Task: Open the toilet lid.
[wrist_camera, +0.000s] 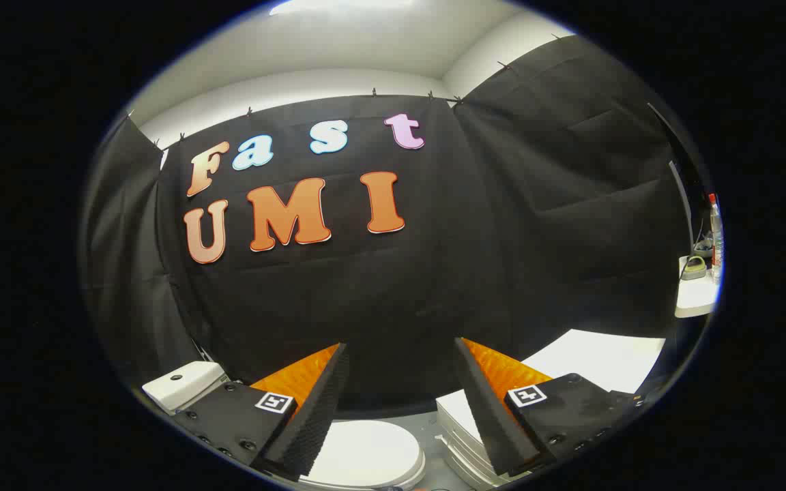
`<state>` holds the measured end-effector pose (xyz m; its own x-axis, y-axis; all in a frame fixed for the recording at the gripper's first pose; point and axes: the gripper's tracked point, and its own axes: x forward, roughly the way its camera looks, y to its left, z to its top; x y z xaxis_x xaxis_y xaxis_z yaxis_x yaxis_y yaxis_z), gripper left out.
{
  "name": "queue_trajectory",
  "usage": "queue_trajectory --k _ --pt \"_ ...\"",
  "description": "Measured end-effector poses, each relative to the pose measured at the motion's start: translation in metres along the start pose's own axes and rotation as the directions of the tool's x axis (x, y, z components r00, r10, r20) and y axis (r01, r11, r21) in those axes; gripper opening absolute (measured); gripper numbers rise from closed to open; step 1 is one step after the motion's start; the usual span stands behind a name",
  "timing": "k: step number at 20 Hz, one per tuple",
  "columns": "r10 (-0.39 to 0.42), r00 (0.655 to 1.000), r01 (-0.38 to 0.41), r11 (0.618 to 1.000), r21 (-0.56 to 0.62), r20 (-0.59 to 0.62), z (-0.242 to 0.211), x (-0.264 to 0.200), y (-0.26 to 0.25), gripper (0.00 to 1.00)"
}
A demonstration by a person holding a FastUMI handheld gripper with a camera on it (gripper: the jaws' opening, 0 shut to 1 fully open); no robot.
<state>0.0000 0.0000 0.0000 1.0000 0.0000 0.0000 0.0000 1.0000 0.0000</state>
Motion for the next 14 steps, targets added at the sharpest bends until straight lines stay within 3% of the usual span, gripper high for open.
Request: queue_trajectory --k 14 --pt "-0.027 0.999 0.027 1.000 0.012 -0.021 -0.0073 0.0024 -0.0074 0.98"
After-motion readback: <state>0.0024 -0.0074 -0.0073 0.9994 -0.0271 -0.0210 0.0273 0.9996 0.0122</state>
